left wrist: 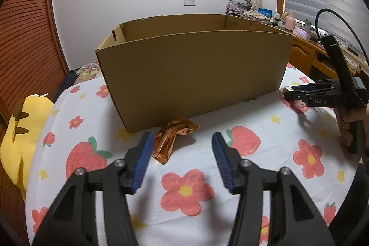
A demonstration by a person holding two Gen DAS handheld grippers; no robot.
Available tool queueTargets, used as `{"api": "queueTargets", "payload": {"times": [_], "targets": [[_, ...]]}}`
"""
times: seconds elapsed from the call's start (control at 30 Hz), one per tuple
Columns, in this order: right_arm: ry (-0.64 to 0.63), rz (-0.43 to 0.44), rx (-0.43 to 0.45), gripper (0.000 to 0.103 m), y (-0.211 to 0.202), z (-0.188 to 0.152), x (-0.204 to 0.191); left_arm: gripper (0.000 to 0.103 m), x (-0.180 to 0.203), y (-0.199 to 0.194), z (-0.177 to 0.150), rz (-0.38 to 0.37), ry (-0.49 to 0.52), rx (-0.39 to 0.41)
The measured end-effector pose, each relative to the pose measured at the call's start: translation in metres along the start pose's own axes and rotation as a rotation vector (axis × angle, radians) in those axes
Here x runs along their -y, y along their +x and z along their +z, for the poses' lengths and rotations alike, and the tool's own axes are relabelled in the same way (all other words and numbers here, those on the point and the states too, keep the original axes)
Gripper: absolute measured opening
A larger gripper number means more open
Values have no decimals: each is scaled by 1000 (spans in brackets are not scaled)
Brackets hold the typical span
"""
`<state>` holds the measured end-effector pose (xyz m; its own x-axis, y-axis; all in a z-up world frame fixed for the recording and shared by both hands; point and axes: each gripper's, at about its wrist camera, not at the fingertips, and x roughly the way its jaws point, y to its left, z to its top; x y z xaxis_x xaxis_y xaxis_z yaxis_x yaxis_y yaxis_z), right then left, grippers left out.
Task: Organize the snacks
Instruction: 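Grasp the orange-foil candy with the left tool while the right tool grasps the white bar pack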
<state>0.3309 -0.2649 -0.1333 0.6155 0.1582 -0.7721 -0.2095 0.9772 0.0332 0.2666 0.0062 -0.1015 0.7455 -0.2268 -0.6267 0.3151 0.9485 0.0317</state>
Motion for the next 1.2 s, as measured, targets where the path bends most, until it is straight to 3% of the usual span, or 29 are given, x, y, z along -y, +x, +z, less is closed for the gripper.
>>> {"api": "queueTargets", "payload": {"times": [0.33,0.5,0.67,0.73,1.2], "targets": [[-12,-14,2,29,1,-1,-2,55,-7,19,10,9,33,-81],[-10,-11,3,29,1,-1,-2,55,-12,34,18,-46,39,-134],[-7,-7,4,29,1,-1,-1,36,-12,46,24,-69,69,-167],[-6,-7,4,29,1,-1,-1,34,-13,49,25,-68,74,-175],[-6,-6,4,29,1,-1,-1,35,-13,60,21,-67,71,-212]]}}
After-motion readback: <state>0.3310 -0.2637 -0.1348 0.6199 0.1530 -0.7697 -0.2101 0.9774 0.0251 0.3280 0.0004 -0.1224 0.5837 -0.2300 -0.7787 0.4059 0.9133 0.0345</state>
